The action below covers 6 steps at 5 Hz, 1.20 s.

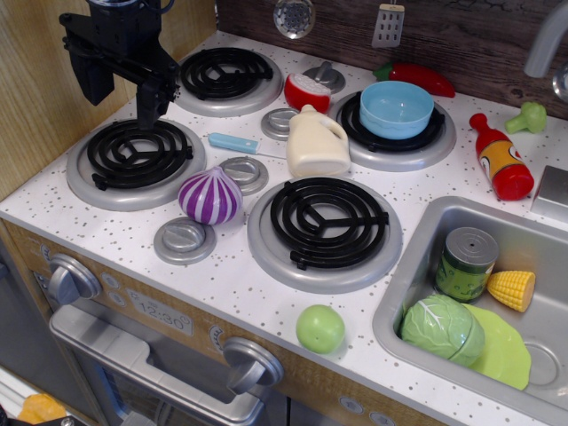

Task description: Put pear in bowl

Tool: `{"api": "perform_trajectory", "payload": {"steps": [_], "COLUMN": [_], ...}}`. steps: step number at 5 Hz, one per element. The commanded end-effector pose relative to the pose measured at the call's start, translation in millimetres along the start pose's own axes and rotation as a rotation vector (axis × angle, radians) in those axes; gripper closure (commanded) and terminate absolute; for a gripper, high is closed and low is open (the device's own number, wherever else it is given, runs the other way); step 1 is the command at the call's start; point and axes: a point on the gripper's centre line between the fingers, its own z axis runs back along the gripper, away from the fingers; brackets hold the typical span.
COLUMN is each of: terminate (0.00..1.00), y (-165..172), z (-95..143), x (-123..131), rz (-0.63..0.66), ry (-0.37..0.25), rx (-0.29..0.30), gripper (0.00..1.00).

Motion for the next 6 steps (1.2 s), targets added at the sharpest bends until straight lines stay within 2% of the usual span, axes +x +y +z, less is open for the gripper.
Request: {"api": "perform_trajectory", "payload": {"steps": [1,2,3,4,5,6], "terminate": [0.00,0.00,0.00,0.00,0.00,0.00], "y": [0.0,-34.5,-76.3,-120.7,-170.0,-213.5], "z": [0.0,30.4,60.5,85.4,92.2,77.2], "x": [0.0,-1.3,-2.4,-3.6,-8.4,-21.5], "rz": [0.000,0.047,0.071,0.109,0.164,0.217], "ry": [0.000,0.047,0.046,0.049,0.067,0.054], "rx": [0.000,-0.017,-0.004,-0.027,-0.024,-0.026], "gripper": [0.00,0.00,0.00,0.00,0.00,0.00]}}
